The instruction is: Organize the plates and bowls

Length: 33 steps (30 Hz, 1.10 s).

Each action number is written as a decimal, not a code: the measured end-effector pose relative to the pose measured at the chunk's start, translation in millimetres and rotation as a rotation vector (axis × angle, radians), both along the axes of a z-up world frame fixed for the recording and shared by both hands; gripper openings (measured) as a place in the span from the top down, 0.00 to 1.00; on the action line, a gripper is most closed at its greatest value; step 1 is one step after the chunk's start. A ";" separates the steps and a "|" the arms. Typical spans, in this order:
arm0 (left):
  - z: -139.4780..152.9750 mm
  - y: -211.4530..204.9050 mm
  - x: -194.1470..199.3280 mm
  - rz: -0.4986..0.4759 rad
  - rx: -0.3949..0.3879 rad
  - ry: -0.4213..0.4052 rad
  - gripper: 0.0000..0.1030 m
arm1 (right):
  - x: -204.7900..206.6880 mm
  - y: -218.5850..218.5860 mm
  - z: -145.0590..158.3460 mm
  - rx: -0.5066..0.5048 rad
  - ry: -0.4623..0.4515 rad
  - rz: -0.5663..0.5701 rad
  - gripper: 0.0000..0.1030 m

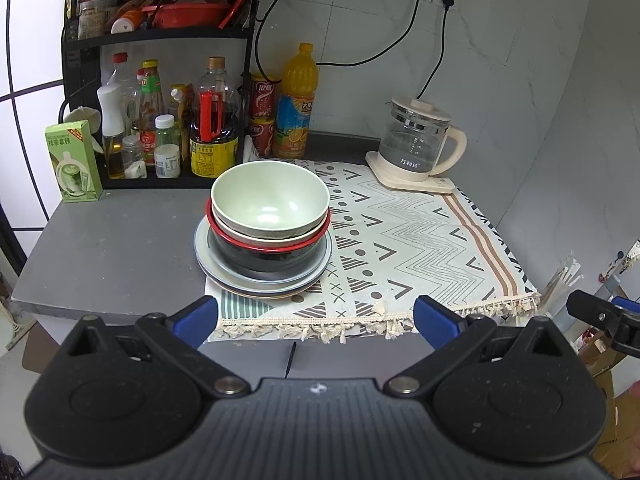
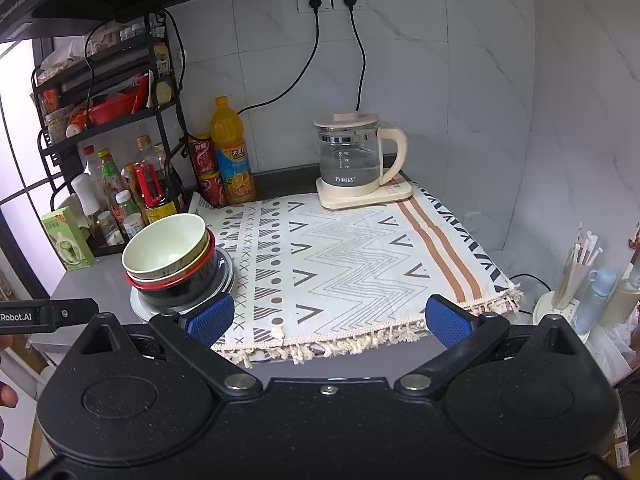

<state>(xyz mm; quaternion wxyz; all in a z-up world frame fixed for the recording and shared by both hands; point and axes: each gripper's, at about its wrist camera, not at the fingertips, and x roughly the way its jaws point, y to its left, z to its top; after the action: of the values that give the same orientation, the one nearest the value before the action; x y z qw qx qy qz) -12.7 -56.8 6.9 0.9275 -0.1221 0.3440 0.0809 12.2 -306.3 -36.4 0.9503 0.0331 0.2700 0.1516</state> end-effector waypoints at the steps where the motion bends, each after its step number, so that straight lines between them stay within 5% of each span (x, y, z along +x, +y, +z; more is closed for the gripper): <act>1: -0.2 0.2 -1.6 0.000 0.000 -0.001 0.00 | -1.4 -0.1 -0.4 -0.001 0.000 -0.001 0.00; 33: -0.7 10.2 -20.5 0.057 -0.006 -0.004 0.00 | -13.2 2.0 -1.0 -0.025 -0.015 0.052 0.00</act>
<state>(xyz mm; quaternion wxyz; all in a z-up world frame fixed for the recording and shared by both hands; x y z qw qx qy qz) -33.2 -46.6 6.2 0.9251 -0.1347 0.3388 0.1063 -1.0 -304.3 -37.5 0.9484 0.0131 0.2653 0.1733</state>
